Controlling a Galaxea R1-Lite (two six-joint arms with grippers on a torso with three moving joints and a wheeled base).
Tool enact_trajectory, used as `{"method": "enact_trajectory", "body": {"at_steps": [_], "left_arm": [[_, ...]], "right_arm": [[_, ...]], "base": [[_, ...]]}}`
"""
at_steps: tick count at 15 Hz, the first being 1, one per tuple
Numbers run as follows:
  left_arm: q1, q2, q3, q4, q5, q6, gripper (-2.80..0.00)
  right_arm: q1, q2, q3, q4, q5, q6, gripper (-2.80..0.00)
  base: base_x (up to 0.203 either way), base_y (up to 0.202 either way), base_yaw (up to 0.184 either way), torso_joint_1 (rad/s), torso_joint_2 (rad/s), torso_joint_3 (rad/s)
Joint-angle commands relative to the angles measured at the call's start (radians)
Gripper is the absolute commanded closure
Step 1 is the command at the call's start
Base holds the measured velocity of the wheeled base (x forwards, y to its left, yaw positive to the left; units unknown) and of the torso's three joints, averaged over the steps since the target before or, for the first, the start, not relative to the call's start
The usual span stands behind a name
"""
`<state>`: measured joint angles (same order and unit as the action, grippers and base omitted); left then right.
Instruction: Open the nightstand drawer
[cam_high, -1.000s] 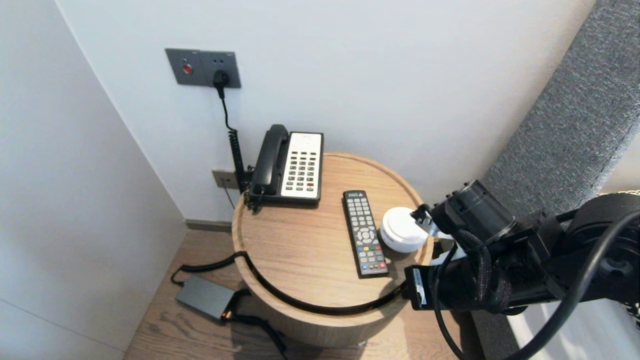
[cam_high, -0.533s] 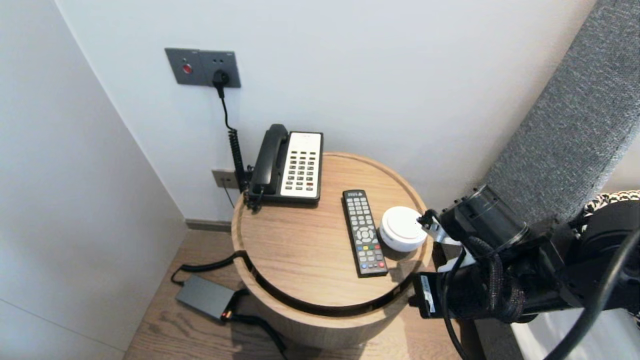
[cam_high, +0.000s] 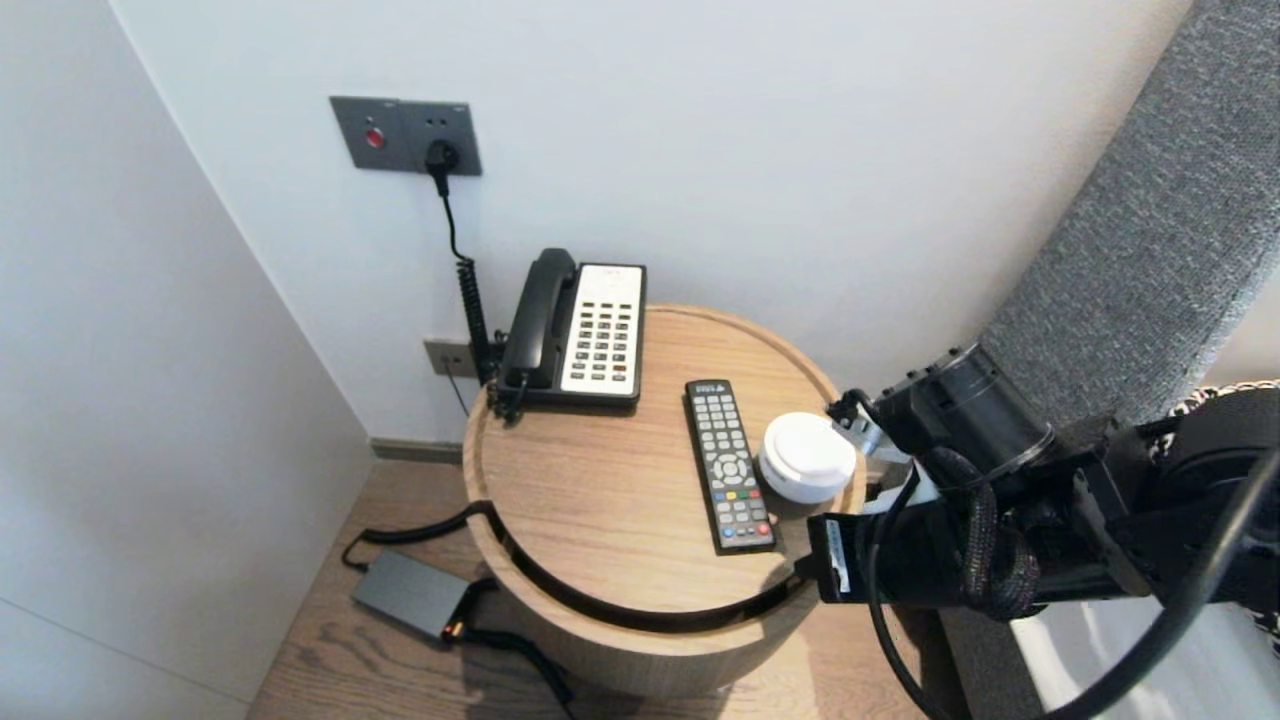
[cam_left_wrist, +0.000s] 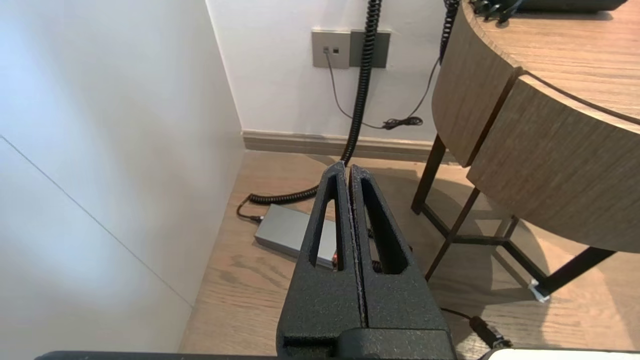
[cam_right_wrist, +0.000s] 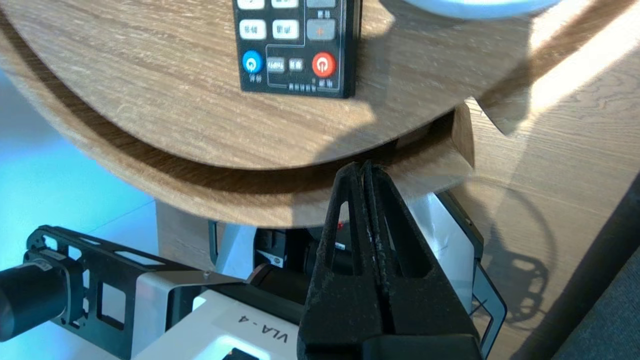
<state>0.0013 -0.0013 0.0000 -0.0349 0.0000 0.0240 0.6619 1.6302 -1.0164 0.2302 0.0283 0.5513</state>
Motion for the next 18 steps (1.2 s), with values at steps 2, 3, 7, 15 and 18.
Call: {"method": "enact_trajectory", "body": {"at_steps": [2, 3, 7, 15, 18], "left_arm": [[0.0, 0.0, 0.012, 0.0, 0.0, 0.001, 0.0], [0.0, 0.0, 0.012, 0.0, 0.0, 0.001, 0.0], [0.0, 0.0, 0.012, 0.0, 0.0, 0.001, 0.0], [0.0, 0.0, 0.012, 0.0, 0.0, 0.001, 0.0], [0.0, 0.0, 0.012, 0.0, 0.0, 0.001, 0.0]], "right_arm": [[0.008, 0.045, 0.005, -0.019, 0.001, 0.002, 0.0], [0.01, 0.05, 0.012, -0.02, 0.001, 0.001, 0.0], [0.01, 0.04, 0.061, -0.02, 0.002, -0.001, 0.0], [0.043, 0.001, 0.143, -0.024, 0.004, -0.002, 0.0], [0.058, -0.006, 0.185, -0.055, 0.006, -0.002, 0.0]], "base": [[0.0, 0.0, 0.0, 0.0, 0.0, 0.0], [0.0, 0.0, 0.0, 0.0, 0.0, 0.0], [0.0, 0.0, 0.0, 0.0, 0.0, 0.0], [0.0, 0.0, 0.0, 0.0, 0.0, 0.0], [0.0, 0.0, 0.0, 0.0, 0.0, 0.0]]}}
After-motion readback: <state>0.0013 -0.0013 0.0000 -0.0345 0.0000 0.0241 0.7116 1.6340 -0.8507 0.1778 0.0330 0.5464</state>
